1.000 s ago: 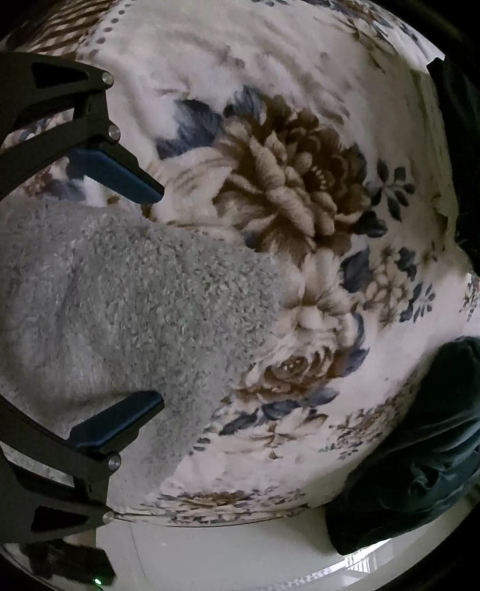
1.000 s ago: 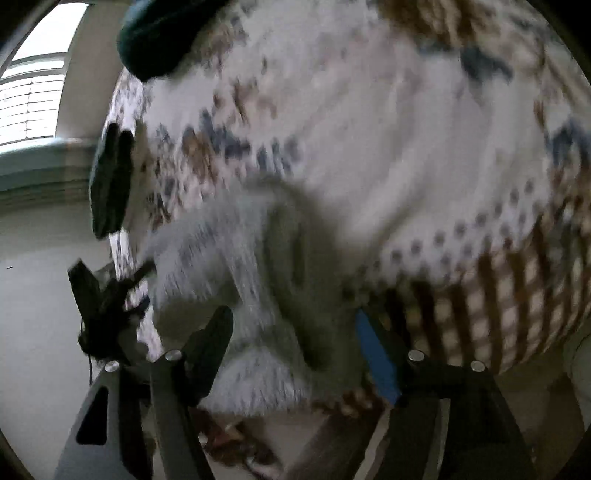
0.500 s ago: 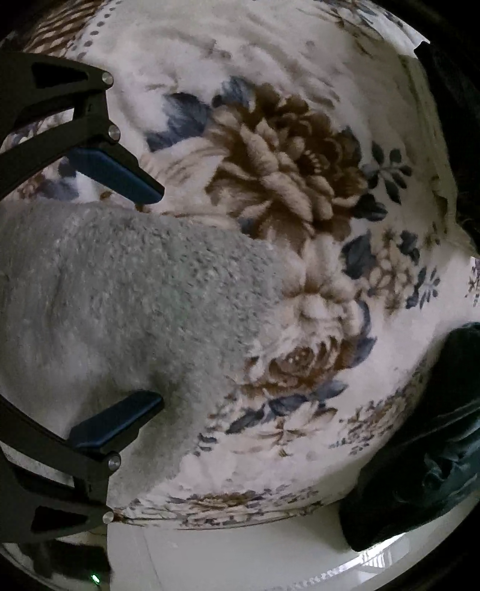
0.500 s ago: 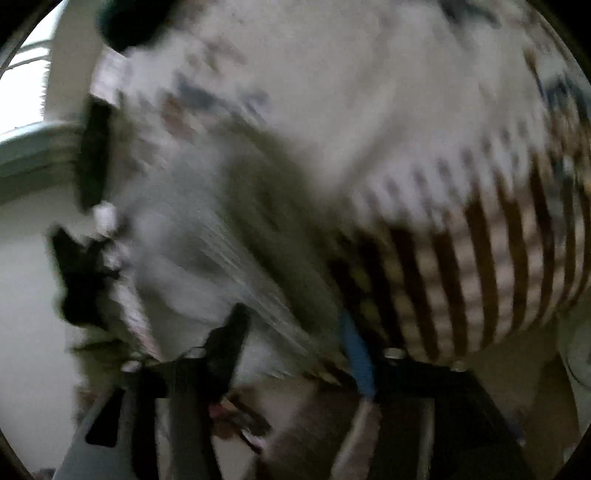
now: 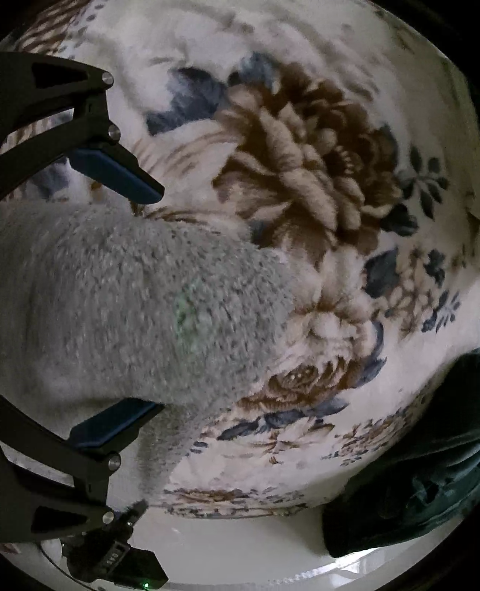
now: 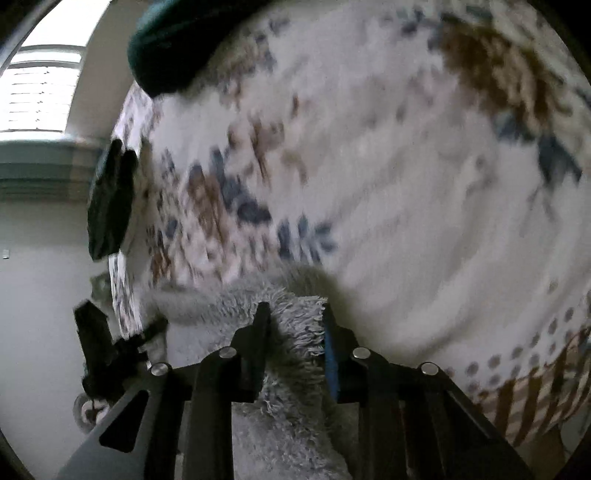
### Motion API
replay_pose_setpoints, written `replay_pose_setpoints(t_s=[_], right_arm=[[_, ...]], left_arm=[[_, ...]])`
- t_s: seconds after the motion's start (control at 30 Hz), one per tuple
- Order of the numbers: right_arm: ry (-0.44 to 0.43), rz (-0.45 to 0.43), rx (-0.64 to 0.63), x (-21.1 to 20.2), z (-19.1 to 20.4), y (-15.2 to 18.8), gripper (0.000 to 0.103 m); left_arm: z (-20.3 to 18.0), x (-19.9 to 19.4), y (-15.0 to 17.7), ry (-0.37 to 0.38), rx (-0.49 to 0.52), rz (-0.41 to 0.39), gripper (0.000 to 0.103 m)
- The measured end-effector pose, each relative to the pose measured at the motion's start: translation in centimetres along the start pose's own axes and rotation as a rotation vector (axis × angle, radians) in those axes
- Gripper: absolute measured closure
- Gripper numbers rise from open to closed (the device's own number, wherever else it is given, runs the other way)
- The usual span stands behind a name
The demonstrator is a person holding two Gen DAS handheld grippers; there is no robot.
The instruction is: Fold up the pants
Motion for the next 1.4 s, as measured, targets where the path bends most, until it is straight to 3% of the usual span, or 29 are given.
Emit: replay_pose_setpoints(t_s=[0.1,0.17,0.23,0.3,0.37,0.47,0.6,0.67,0.8,0.87,0.9,0.97,1.07,1.3,1.33,1.4], right_arm=[[0.069,-0.037,-0.071,0.7,0.7,-0.6,0.076],[0.12,0.057,-0.065,2.7,-0.7,-0.7,0.073],[0.076,0.109,0.006,2.8,-1.8,-0.5,0.068],[0.025,0.103,0.042,1.1,-1.9,0.0,0.049],[0.006,0.063,0.062,-1.5,-2.2,1.1,0.04],[-0.006,0.04,0.108,-4.6,-3.0,3.8,0.039],[-0.008,0.095,0.185,-4.1,-5.4,8.6,0.039],[-0.034,0.126,0.245,-2.7,-6.5,10.5,0.039],[-0.121,0.122,0.319,-0.4,-7.8,12.6,0.04],[-0.109,0.101,0.326,0.5,-8.2,13.1,0.05],[-0.036,0.093,0.311,0.9,-8.7,13.6,0.053],[0.031,0.097,0.308,1.4,-9.6,14.3,0.054],[0.044,0.123,0.337,2.0,-10.9,15.3,0.054],[0.127,0.243,0.241,3.6,-9.5,15.7,0.053],[0.122,0.24,0.236,3.4,-9.2,15.5,0.053],[0.07,0.229,0.25,2.6,-8.9,15.0,0.043]], left_arm=[[0.0,-0.2,0.0,0.003,-0.015,0.001,0.0],[-0.7,-1.3,0.1,-0.033,0.004,-0.018,0.0],[-2.6,-3.6,0.1,-0.066,0.068,-0.062,0.0],[-5.9,-6.7,0.5,-0.089,0.162,-0.121,0.0],[-9.2,-7.7,0.8,-0.085,0.245,-0.117,0.0],[-15.6,-5.9,1.6,-0.079,0.408,-0.012,0.0],[-22.8,0.8,3.1,-0.119,0.639,0.176,0.001],[-24.9,4.6,3.8,-0.152,0.719,0.255,0.005],[-26.4,9.6,5.1,-0.287,0.863,0.302,0.006],[-25.9,11.4,4.8,-0.316,0.844,0.318,0.006],[-25.3,12.1,4.3,-0.301,0.799,0.331,0.006],[-24.2,12.9,3.7,-0.282,0.734,0.348,0.005],[-23.0,13.4,3.2,-0.239,0.67,0.358,0.004],[-21.5,12.3,2.2,-0.184,0.58,0.345,0.004],[-21.3,11.7,2.0,-0.171,0.567,0.341,0.004],[-21.5,9.9,1.9,-0.106,0.53,0.327,0.005]])
Point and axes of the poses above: each gripper's, at about its wrist camera, not at the fingertips, and x roughly the way its jaws point, z to its left, y to its underside, the point moved 3 cm from there along x, roughly the way its jaws point, and after that the axes turned 2 degrees about z, right-handed, at the moved point
